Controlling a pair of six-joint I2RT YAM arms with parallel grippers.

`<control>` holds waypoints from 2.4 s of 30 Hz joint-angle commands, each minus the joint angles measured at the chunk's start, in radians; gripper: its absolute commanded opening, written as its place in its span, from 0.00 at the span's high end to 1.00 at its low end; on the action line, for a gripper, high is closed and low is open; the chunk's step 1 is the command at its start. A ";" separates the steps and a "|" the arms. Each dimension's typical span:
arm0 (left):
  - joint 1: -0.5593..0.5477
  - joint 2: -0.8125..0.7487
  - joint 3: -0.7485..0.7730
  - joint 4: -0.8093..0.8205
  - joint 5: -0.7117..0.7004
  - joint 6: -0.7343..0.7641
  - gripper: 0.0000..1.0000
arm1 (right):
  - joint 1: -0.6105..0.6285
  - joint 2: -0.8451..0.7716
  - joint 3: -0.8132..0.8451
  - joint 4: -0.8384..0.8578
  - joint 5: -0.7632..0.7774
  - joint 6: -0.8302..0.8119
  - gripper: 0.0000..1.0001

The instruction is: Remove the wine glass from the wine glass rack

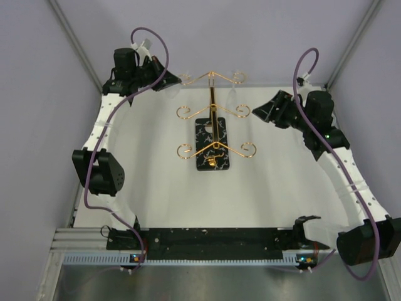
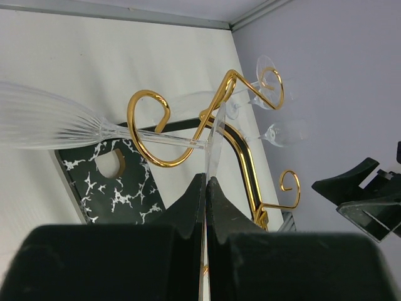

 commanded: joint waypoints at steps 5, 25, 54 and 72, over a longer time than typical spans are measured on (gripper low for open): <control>0.005 -0.044 -0.038 0.089 0.066 -0.121 1.00 | 0.017 -0.036 -0.014 0.047 0.003 0.007 0.35; -0.031 -0.055 -0.205 0.550 -0.028 -0.483 1.00 | 0.017 -0.045 -0.040 0.059 0.005 0.004 0.35; -0.129 -0.018 -0.089 1.153 0.191 -0.636 1.00 | 0.018 -0.077 0.061 0.061 -0.103 0.095 0.34; -0.236 -0.389 -0.451 1.169 0.449 -0.315 1.00 | 0.018 -0.252 0.045 0.254 -0.235 0.573 0.35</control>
